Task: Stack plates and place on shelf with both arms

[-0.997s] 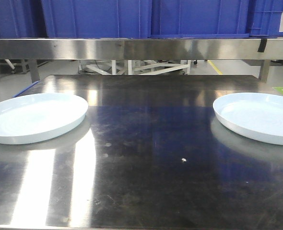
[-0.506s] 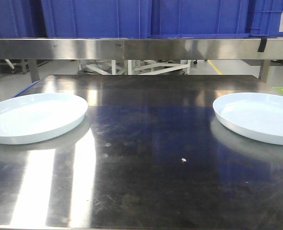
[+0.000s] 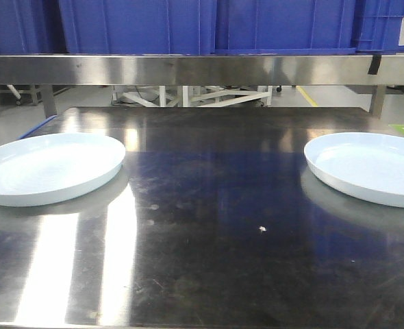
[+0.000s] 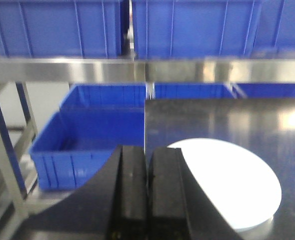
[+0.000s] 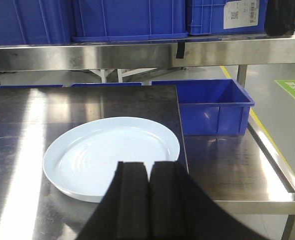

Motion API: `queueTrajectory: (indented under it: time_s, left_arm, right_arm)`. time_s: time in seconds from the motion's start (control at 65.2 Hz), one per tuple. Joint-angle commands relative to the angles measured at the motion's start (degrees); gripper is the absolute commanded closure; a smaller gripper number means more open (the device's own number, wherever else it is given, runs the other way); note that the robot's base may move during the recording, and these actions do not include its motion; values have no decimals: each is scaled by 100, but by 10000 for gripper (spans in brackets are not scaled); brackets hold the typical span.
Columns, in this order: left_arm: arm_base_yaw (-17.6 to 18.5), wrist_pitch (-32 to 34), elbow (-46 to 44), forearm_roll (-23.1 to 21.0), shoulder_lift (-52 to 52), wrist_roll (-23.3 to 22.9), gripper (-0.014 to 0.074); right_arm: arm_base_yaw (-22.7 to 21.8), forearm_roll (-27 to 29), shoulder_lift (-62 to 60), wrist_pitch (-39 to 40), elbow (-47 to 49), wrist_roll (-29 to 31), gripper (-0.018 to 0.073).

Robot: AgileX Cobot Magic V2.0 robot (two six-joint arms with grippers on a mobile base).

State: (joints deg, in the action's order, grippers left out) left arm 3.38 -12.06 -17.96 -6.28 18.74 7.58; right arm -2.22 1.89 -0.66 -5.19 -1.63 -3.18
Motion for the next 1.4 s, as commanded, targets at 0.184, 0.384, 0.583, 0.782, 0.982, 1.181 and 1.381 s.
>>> queueTrajectory:
  time_s: [0.184, 0.384, 0.583, 0.782, 0.982, 1.181, 1.381]
  left_arm:
    - [-14, 415, -1141, -151, 2267, -40, 511]
    - [-14, 292, -1908, -190, 3689, -40, 512]
    - [-14, -306, -2868, -190, 5256, -40, 512]
    - [-14, -1825, -4053, -190, 6588, -40, 511]
    - [-180, -3015, -5135, -190, 7451, -40, 464]
    - [-369, -3976, -6241, -190, 8172, -40, 244]
    - [-248, -4489, -6724, -200, 8645, -40, 223]
  right_arm:
    - [-16, -62, -107, 519, -5, 9, 506]
    - [-16, -62, -107, 519, -5, 9, 506]
    - [-16, -62, -107, 519, -5, 9, 506]
    - [-16, -62, -107, 519, -5, 9, 506]
    - [-16, -62, -107, 519, -5, 9, 506]
    - [-16, -62, -107, 519, -5, 9, 506]
    - [-16, -62, -107, 519, -5, 9, 506]
